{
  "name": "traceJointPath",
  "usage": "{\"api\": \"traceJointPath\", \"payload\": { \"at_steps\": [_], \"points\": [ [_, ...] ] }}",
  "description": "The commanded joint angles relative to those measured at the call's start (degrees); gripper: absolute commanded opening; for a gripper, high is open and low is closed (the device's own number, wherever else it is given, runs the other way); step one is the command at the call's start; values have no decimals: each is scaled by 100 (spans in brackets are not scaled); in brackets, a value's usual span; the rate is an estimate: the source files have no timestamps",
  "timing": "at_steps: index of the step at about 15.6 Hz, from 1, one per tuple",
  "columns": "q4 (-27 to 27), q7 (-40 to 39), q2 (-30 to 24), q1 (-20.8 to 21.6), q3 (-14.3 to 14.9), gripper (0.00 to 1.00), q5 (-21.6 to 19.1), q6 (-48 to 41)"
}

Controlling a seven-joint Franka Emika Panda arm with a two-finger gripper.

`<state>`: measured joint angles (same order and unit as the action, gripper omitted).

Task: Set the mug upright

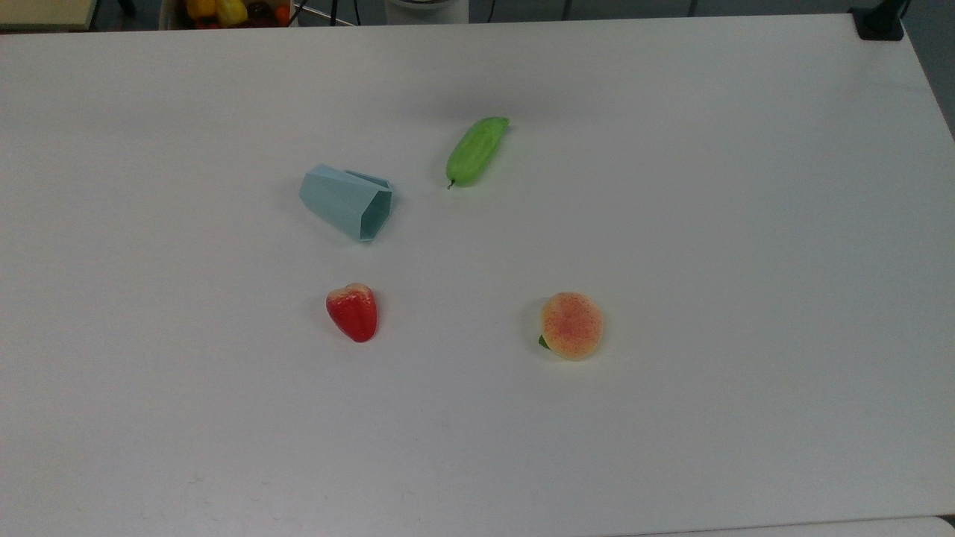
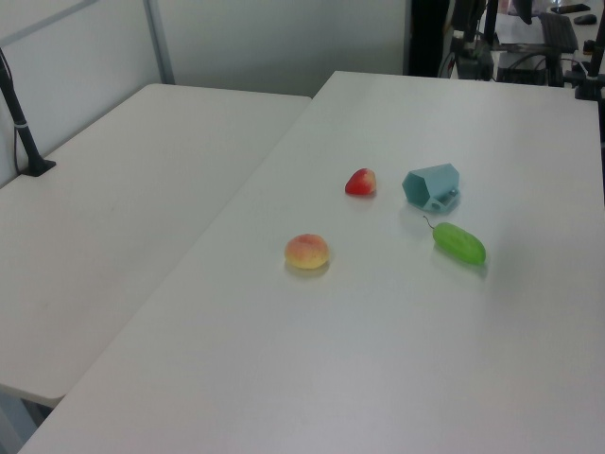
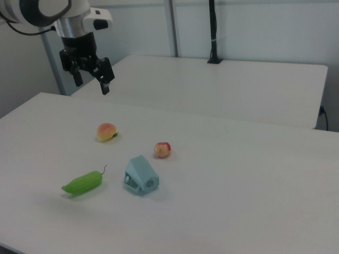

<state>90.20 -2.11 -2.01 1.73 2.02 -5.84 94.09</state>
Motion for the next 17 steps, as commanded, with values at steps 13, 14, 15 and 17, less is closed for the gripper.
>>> {"api": "traceJointPath", "payload": {
  "at_steps": [13,14,15,17],
  "points": [
    [24,3619,1026,908,-8,100,1516,793],
    [24,3812,1167,908,-8,100,1612,969],
    [24,3988,1325,899,-8,100,1752,1084],
    [51,4261,1598,917,-8,100,2086,1111]
  ]
}}
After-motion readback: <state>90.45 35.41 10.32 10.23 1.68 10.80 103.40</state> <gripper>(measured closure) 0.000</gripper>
